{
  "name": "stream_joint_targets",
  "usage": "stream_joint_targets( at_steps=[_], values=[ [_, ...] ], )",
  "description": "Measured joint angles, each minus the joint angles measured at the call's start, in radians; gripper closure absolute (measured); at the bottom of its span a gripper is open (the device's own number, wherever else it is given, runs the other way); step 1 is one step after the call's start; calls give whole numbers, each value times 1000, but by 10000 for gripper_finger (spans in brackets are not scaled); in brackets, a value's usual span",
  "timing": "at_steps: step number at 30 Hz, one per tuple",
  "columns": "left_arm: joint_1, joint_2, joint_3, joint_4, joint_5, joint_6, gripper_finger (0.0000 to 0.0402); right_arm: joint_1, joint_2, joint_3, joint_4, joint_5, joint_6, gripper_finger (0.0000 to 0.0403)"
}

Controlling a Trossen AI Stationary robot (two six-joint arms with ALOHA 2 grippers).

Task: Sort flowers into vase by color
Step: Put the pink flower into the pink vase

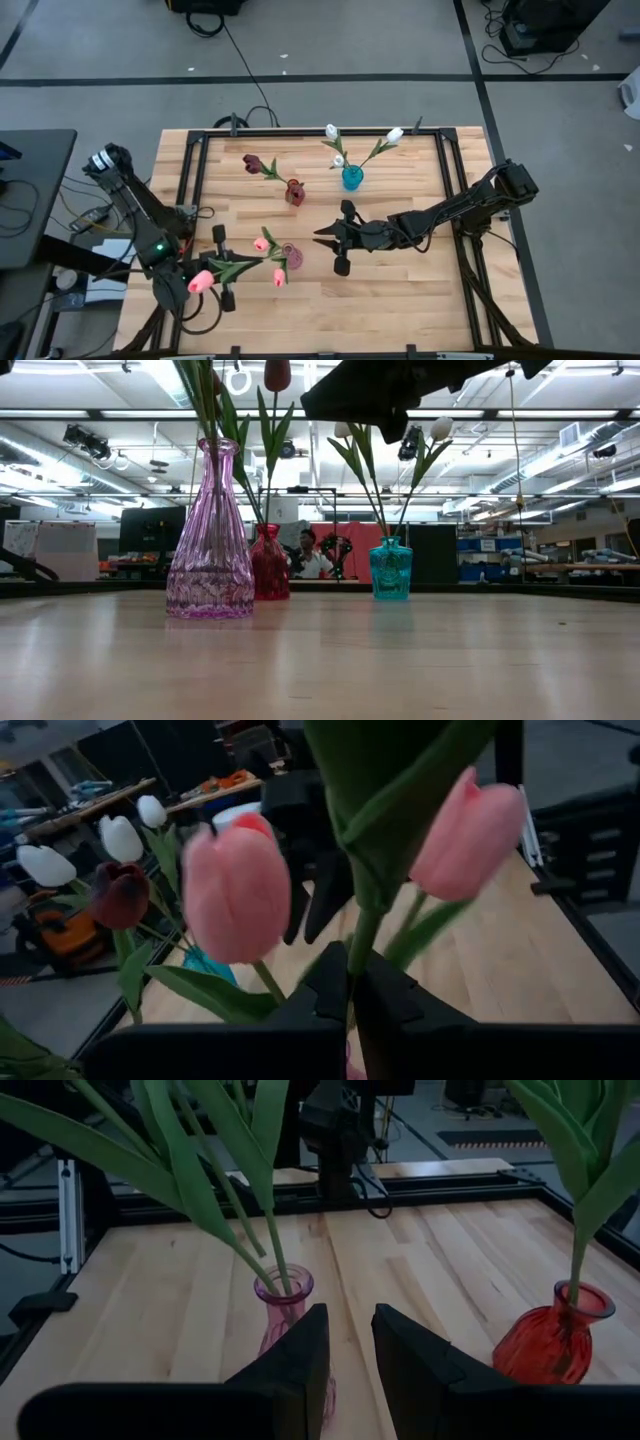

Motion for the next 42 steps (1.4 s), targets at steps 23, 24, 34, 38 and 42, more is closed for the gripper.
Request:
stream_joint_targets(
  at_steps=[23, 24, 34, 38, 42],
  values=[
    [192, 56, 0, 7, 170, -186, 391, 2, 1, 0, 26, -8, 0, 309],
    [200, 56, 0, -1, 180, -202, 391, 2, 1, 0, 26, -8, 2, 309],
    [258, 64, 0, -38, 277, -254, 391, 6, 1, 0, 25, -19, 15, 309],
    [270, 76, -1, -52, 321, -259, 390, 6, 1, 0, 25, -18, 16, 309],
    [297, 89, -1, -58, 412, -260, 390, 6, 1, 0, 25, -18, 19, 309]
  ],
)
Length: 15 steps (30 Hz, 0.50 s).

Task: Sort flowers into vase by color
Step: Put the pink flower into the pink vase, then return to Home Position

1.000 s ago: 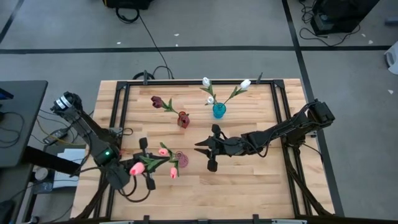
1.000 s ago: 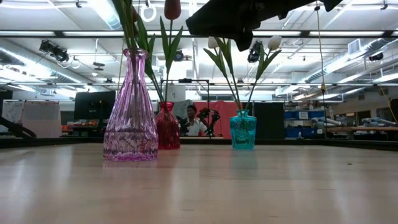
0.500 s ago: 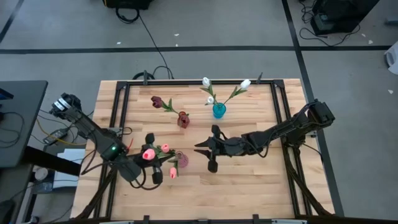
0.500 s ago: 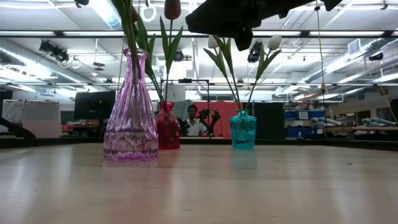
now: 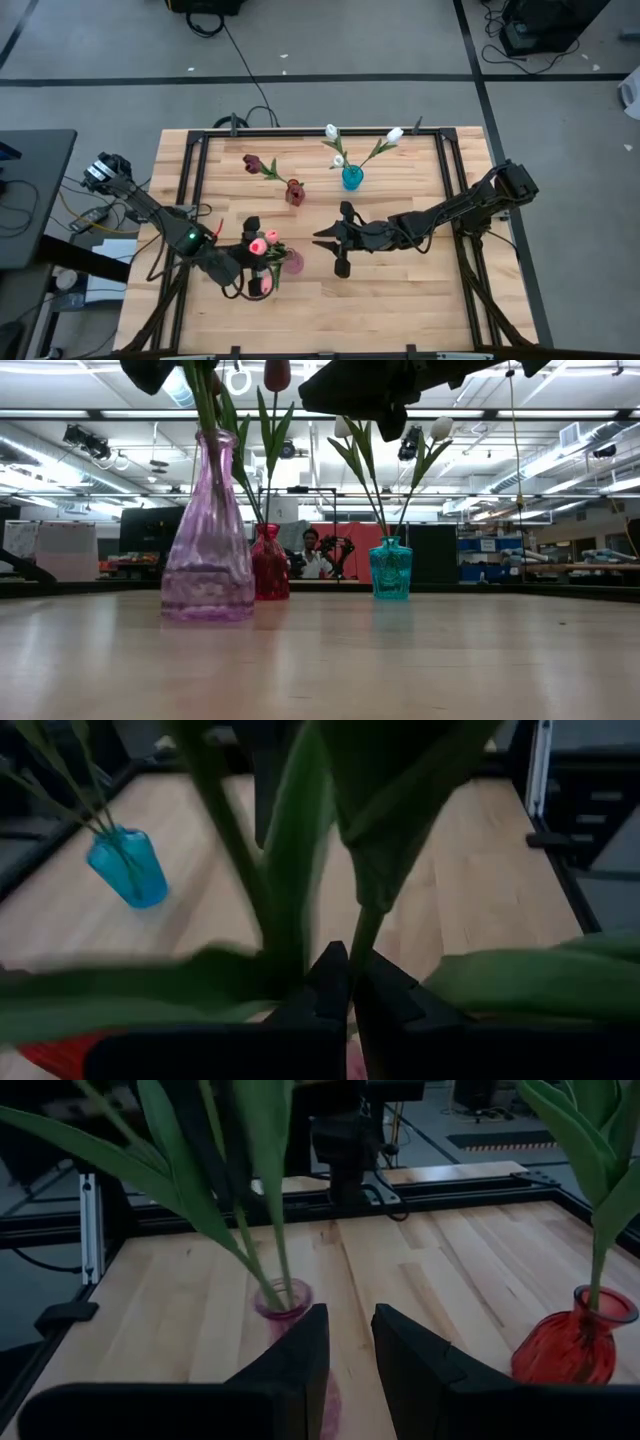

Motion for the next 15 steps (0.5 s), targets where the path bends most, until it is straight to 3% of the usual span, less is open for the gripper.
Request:
stream_joint_targets(
  at_steps=[4, 11, 15],
  values=[
    [10, -2, 0, 3, 37, 0, 375, 0, 0, 0, 1, 0, 0, 309],
    [10, -2, 0, -8, 73, 39, 279, 0, 0, 0, 0, 3, 4, 309],
    [13, -18, 0, -24, 135, 59, 249, -1, 0, 0, 1, 3, 4, 309]
  ],
)
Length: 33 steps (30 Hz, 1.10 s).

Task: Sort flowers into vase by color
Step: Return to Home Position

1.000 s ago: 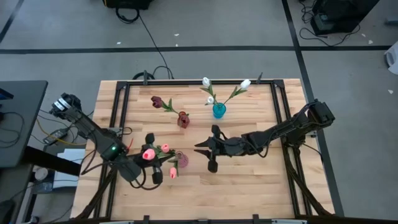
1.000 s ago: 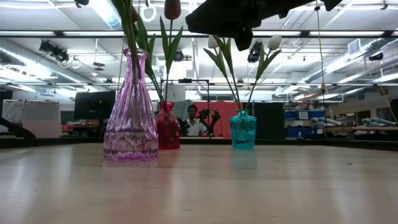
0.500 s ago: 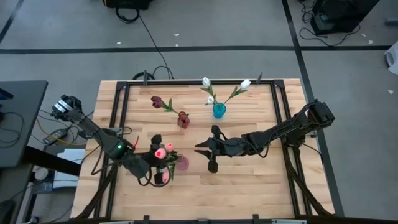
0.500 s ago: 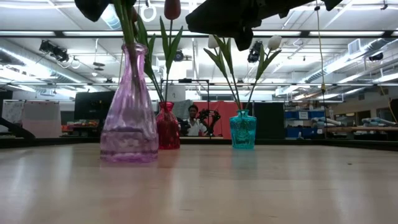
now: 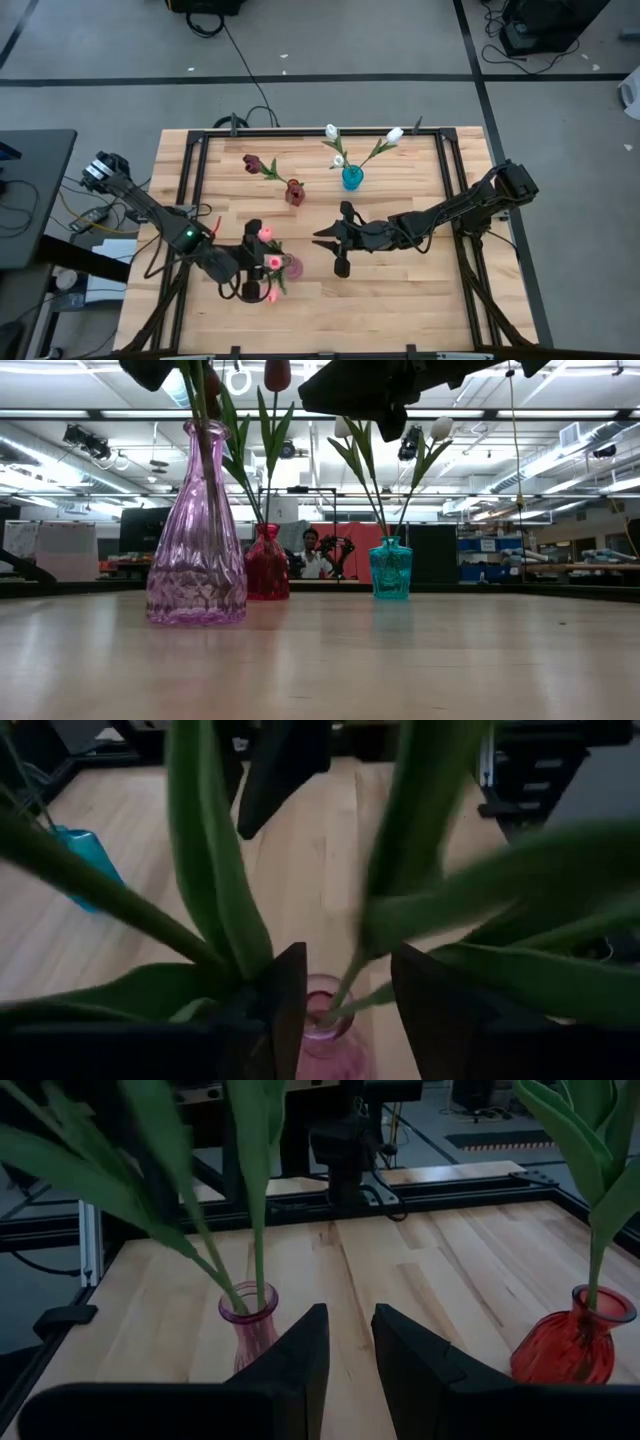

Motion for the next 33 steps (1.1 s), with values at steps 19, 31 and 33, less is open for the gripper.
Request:
stream_joint_targets(
  at_steps=[19, 31, 33],
  values=[
    [-15, -272, 0, -161, 78, 77, 244, -18, -75, 0, -82, 11, -2, 309],
    [-105, -458, 0, -285, -8, 130, 245, -159, -569, -326, -99, -76, -54, 309],
    [-105, -487, -13, -283, -17, 136, 245, -182, -655, -388, -68, -109, -44, 309]
  ],
)
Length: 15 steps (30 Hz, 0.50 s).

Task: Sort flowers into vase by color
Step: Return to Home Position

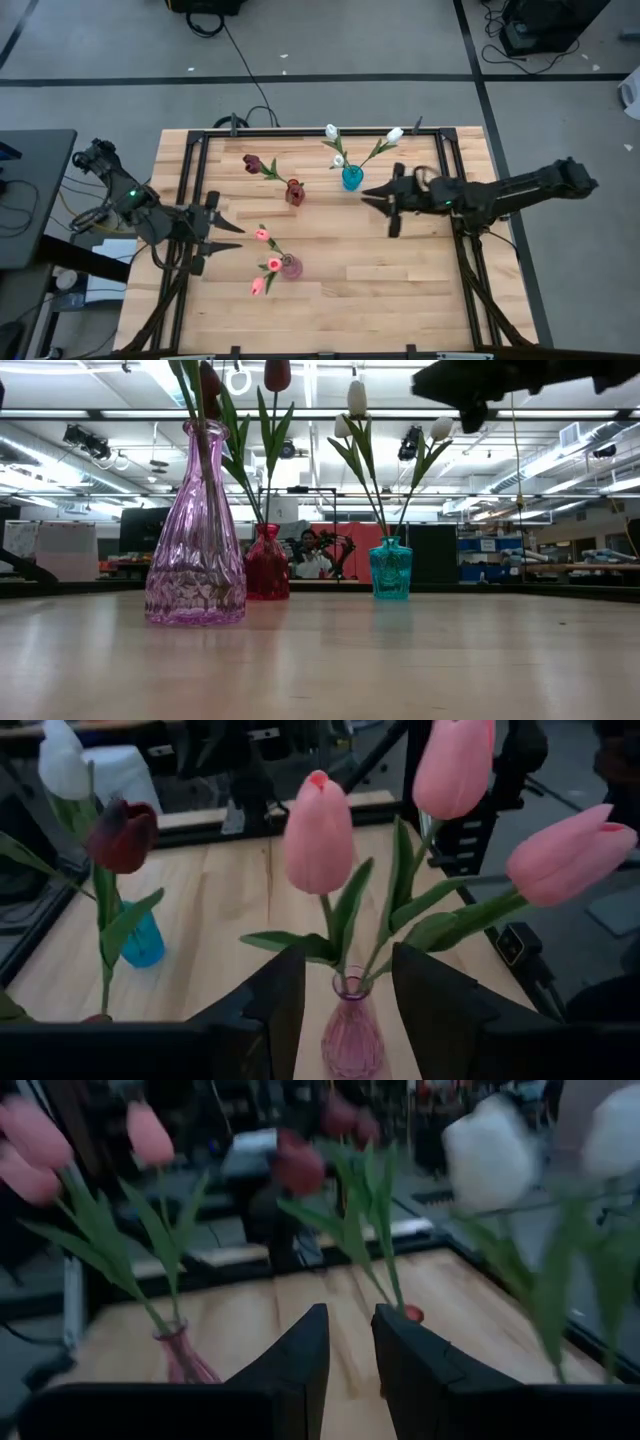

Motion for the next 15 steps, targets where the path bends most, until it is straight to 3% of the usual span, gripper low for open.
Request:
stream_joint_targets(
  at_steps=[5, 15],
  values=[
    [12, -102, -159, 171, -9, 59, 245, -35, -139, -86, 33, -76, 21, 310],
    [65, -364, -466, 424, -3, 46, 245, -93, -313, -101, -51, -175, -24, 327]
  ],
)
